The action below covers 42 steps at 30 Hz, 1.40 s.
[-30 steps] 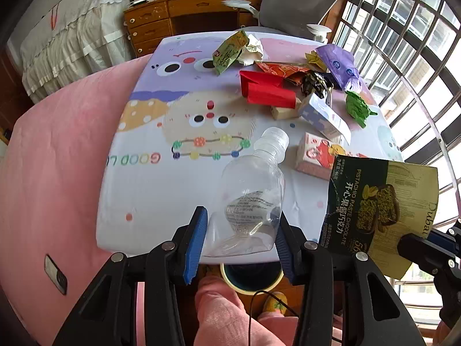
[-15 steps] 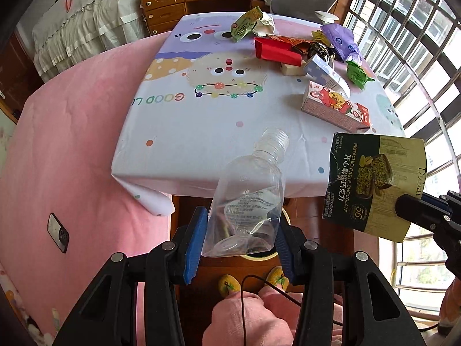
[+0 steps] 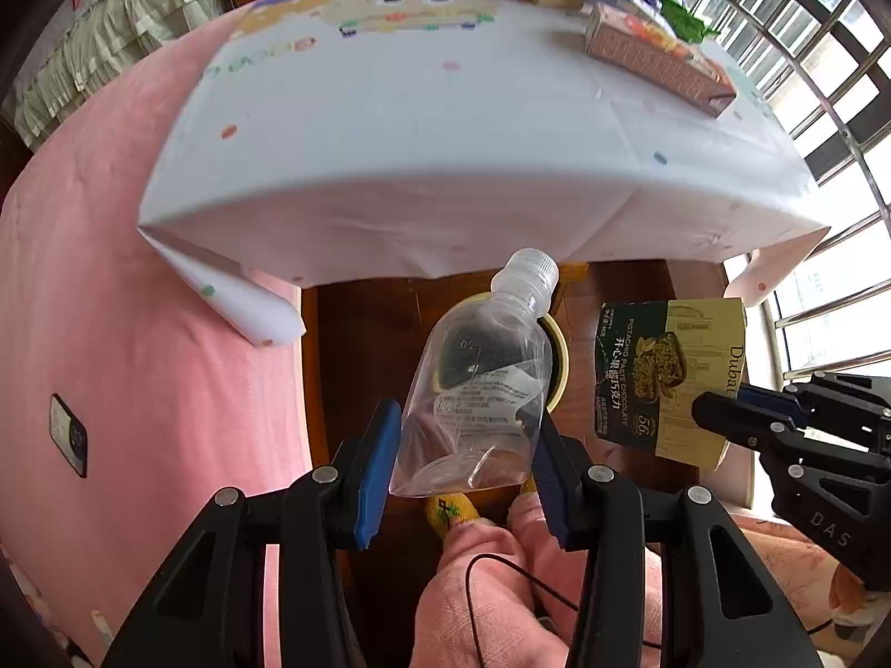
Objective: Collect trash
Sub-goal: 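Carry the bottle and chocolate box over the bin and open both tools, then raise both tools back toward the table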
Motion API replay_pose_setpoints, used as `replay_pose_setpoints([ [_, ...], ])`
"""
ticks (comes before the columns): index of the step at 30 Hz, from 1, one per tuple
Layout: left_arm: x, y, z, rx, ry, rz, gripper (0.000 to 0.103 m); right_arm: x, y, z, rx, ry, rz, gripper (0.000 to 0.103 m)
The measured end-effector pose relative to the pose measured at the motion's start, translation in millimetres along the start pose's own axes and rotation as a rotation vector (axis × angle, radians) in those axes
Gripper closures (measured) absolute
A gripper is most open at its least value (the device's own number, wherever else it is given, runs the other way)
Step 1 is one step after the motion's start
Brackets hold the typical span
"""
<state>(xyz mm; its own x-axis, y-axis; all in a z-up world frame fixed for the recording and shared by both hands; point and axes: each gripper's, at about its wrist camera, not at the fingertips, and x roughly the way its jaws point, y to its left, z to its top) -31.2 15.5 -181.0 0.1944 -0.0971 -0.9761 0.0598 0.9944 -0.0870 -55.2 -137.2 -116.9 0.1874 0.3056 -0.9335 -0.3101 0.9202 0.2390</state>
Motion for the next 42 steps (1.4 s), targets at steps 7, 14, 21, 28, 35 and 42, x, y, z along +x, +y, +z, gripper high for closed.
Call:
replay_pose_setpoints([
  [7,127.9,-15.1,-12.6,0.003,0.040,0.032,0.058,110.6,-38.5,-39.5,0.148,0.108,-0.036,0.096],
  [14,282.5,-27.6,-6.6,0.011,0.079,0.038,0.057,255.7,-94.3,-59.2,0.210,0.151,-0.094,0.095],
  [21,398.0,-26.9,-5.5,0.005,0.108,0.073,0.057,386.9,-146.4,-76.2,0.237,0.191,-0.129,0.094],
  [28,433.8,-23.7,-6.5,0.031,0.147,0.084,0.050,447.4,-174.1,-85.5,0.226,0.227,-0.139,0.091],
  [35,401.6,-30.3,2.8,0.029,0.126,0.094,0.020,441.6,-180.8,-85.3,0.256,0.243,-0.133,0.079],
  [42,309.7,-28.9,3.2,0.002,0.099,0.078,0.020,378.1,-167.1,-76.3,0.278,0.194,-0.101,0.054],
])
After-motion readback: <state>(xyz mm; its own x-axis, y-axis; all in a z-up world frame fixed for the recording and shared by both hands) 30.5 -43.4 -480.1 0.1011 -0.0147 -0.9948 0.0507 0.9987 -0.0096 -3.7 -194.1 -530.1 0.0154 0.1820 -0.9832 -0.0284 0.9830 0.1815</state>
